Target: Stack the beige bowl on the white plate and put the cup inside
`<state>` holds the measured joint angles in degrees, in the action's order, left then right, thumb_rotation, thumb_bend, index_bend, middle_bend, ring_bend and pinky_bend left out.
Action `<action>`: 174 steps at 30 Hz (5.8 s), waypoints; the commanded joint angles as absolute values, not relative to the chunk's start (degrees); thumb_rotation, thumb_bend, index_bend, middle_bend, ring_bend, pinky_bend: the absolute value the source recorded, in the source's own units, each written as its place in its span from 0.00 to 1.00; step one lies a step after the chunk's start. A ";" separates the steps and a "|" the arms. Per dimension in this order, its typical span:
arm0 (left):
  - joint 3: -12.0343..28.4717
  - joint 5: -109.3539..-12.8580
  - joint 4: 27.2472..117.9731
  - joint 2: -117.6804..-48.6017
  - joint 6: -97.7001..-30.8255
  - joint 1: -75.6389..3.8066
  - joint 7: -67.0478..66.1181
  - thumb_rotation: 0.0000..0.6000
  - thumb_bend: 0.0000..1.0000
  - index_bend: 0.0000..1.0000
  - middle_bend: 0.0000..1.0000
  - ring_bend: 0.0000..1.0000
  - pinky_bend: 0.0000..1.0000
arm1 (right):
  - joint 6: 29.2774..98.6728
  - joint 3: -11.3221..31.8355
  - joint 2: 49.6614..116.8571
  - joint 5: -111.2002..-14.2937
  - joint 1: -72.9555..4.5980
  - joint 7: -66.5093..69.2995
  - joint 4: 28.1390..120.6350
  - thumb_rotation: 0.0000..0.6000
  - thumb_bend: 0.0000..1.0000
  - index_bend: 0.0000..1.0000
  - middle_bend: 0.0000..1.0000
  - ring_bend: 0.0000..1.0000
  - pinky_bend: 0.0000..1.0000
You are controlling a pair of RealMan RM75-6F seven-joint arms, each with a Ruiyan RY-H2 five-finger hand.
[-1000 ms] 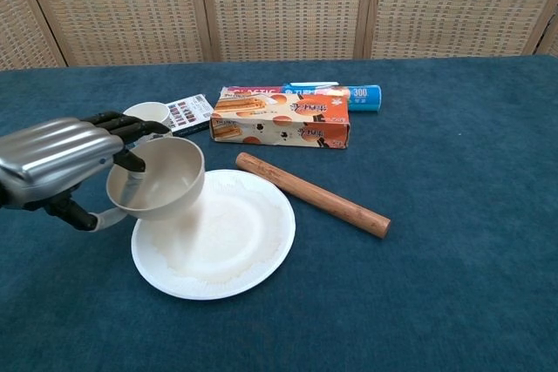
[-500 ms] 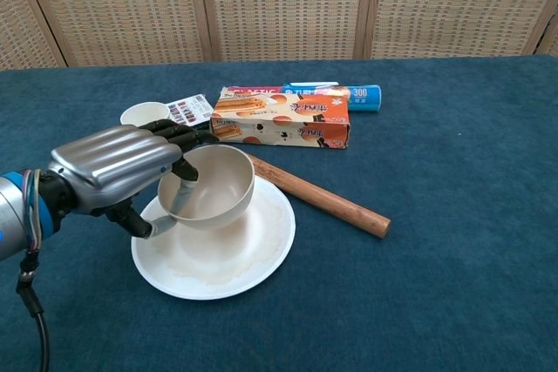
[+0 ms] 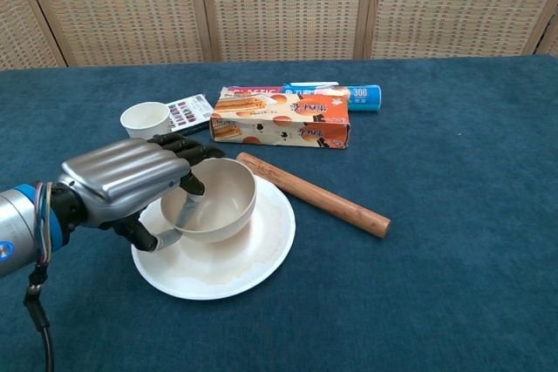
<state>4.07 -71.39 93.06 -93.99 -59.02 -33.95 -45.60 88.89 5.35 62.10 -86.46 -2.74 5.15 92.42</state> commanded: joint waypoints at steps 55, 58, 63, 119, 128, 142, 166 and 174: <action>10.71 -59.40 79.25 -86.66 -56.43 -40.49 -38.25 1.00 0.32 0.42 0.00 0.00 0.00 | 87.60 5.31 62.27 -86.05 -3.12 5.47 92.42 1.00 0.20 0.03 0.00 0.00 0.00; 10.78 -58.68 77.74 -87.99 -56.15 -41.26 -38.61 1.00 0.32 0.43 0.00 0.00 0.00 | 87.68 5.32 62.23 -86.09 -3.09 5.78 92.31 1.00 0.20 0.03 0.00 0.00 0.00; 10.61 -58.98 76.52 -89.25 -56.43 -41.94 -38.62 1.00 0.32 0.43 0.00 0.00 0.00 | 87.53 5.37 62.25 -85.91 -3.12 6.11 92.13 1.00 0.20 0.03 0.00 0.00 0.00; 10.32 -55.35 106.03 -75.52 -55.77 -47.00 -45.75 1.00 0.38 0.62 0.07 0.00 0.02 | 88.93 5.08 62.10 -87.13 -2.65 5.89 92.79 1.00 0.20 0.03 0.00 0.00 0.00; 9.55 -43.14 114.53 -71.53 -53.95 -52.16 -51.10 1.00 0.38 0.62 0.07 0.00 0.02 | 89.02 5.21 62.01 -86.95 -2.58 6.60 92.51 1.00 0.20 0.03 0.00 0.00 0.00; 4.44 -24.78 118.64 -72.34 -56.37 -63.42 -59.62 1.00 0.38 0.62 0.04 0.00 0.02 | 89.70 5.39 62.08 -87.20 -2.40 7.16 92.31 1.00 0.20 0.03 0.00 0.00 0.00; 0.27 -14.02 114.44 -78.67 -62.42 -71.84 -62.87 1.00 0.38 0.56 0.00 0.00 0.01 | 90.09 5.52 61.97 -87.27 -2.22 7.83 92.18 1.00 0.20 0.03 0.00 0.00 0.00; -0.30 -17.77 112.92 -80.27 -64.57 -71.12 -61.00 1.00 0.38 0.46 0.00 0.00 0.00 | 90.16 5.51 61.98 -87.36 -2.19 7.84 92.21 1.00 0.20 0.03 0.00 0.00 0.00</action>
